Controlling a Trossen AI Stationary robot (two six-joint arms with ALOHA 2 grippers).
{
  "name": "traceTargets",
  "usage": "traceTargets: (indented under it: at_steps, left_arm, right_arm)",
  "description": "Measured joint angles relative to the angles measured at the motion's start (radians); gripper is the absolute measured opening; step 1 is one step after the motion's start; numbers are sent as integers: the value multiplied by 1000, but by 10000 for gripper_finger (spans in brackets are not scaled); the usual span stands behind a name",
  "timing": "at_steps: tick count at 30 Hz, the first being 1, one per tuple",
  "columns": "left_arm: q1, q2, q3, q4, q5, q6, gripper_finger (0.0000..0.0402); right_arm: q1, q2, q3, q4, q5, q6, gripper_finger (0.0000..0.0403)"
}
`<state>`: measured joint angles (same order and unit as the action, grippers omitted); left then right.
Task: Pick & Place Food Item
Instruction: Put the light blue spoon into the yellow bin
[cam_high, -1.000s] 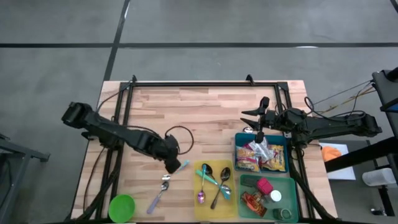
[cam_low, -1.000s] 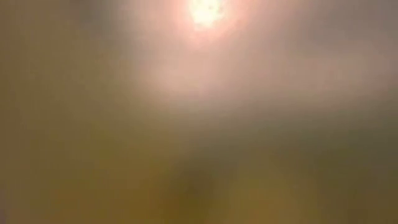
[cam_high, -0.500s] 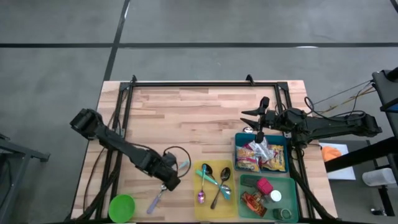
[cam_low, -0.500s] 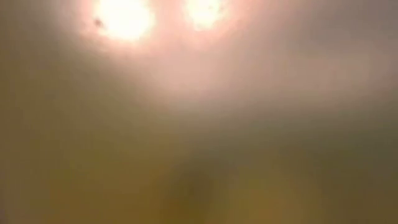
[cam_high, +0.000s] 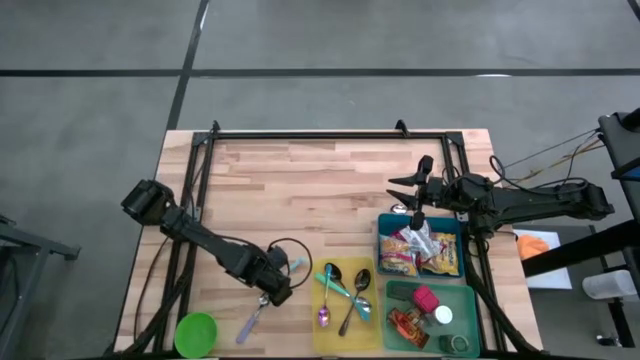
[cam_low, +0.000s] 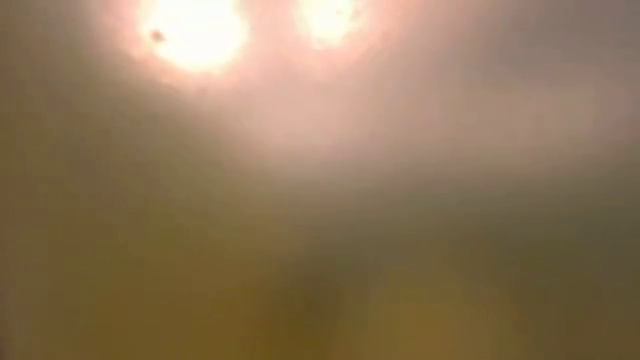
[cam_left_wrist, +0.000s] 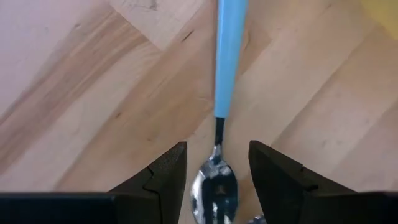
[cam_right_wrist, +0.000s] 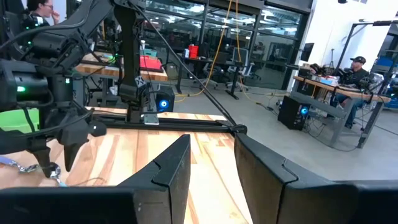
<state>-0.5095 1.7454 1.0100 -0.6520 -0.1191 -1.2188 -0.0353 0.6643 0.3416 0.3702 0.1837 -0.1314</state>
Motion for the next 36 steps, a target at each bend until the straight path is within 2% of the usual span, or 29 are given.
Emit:
traceTargets:
  at_steps: [18, 21, 32, 36]
  left_arm:
    - [0, 78, 3, -7, -34, 18, 169]
    - [0, 78, 3, -8, -38, 18, 145]
    - [0, 81, 2, -2, -52, 11, 16]
    - [0, 80, 2, -4, -57, 11, 5]
  right_arm:
    - [0, 0, 0, 0, 0, 0, 121]
    - [0, 0, 0, 0, 0, 0, 121]
    - [0, 0, -1, 0, 0, 0, 121]
    - [0, 0, -1, 0, 0, 0, 121]
